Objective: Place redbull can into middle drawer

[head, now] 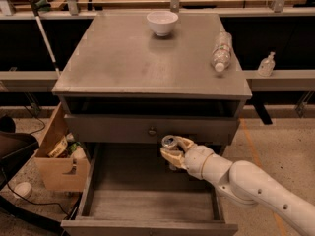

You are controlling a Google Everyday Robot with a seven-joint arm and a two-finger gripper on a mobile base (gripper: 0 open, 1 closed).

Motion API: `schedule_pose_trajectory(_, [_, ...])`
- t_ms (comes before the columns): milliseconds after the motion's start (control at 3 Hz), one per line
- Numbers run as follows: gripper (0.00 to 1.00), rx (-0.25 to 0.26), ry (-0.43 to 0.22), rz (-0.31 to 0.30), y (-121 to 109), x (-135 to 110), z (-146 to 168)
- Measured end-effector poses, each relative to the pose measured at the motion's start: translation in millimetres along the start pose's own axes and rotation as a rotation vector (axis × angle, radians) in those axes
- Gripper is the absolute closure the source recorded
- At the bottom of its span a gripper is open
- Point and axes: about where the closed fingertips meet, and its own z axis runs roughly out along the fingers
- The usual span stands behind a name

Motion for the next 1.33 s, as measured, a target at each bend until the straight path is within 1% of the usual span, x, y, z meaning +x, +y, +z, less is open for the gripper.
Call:
schedule_pose_trajectory(333, [1.0, -0.103, 0.026, 0.035, 30, 56, 20])
schedule_pose_trajectory(667, [1.0, -0.218, 0.017, 0.049, 53, 101, 42])
schedule_pose_trajectory(1000, [1.0, -0.338, -0.025, 0.058, 77, 127, 72])
schedule_pose_trajectory(1333, [1.0, -0.451, -0.065, 0.076, 104, 139, 104])
